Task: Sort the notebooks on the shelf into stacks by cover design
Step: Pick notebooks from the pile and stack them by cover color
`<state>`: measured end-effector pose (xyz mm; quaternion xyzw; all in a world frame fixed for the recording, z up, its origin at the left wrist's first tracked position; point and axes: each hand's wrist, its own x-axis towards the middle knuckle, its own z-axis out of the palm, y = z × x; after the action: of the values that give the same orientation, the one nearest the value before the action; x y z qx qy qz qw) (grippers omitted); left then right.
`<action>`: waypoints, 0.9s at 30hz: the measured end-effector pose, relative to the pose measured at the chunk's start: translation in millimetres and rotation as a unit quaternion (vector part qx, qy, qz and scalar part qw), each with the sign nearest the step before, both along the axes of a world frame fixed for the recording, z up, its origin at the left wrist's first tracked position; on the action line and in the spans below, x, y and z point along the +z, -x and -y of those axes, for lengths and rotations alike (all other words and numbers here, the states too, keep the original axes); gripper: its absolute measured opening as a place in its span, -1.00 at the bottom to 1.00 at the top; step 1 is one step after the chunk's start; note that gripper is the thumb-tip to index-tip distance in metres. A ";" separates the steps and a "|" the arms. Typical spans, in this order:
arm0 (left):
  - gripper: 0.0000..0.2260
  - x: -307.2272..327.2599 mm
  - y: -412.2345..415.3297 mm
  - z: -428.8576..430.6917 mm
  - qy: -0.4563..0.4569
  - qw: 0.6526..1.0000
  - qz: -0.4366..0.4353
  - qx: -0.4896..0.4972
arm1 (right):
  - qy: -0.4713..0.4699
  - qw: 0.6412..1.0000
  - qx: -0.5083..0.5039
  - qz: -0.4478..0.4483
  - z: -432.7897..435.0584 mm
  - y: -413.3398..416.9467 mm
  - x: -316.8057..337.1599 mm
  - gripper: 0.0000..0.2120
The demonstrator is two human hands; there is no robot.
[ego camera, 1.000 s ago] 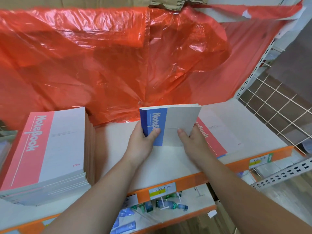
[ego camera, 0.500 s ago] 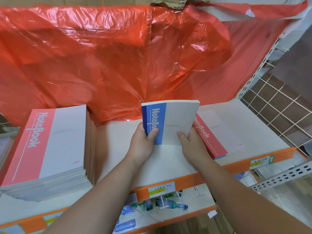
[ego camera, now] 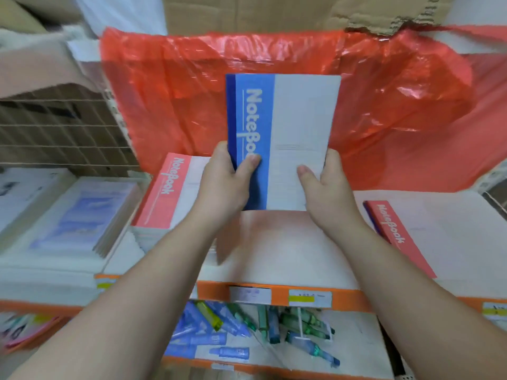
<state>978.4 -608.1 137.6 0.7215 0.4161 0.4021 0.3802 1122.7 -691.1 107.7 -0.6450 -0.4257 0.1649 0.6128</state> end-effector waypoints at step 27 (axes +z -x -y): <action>-0.69 -19.4 138.7 -112.5 -0.003 0.955 -0.290 0.063 | 0.255 0.959 -0.019 0.120 -105.0 118.5 -10.9 -0.82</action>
<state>839.7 -495.6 118.2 0.7808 0.5517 0.2000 0.2145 1004.2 -586.1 96.8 -0.8026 -0.4277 0.1779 0.3757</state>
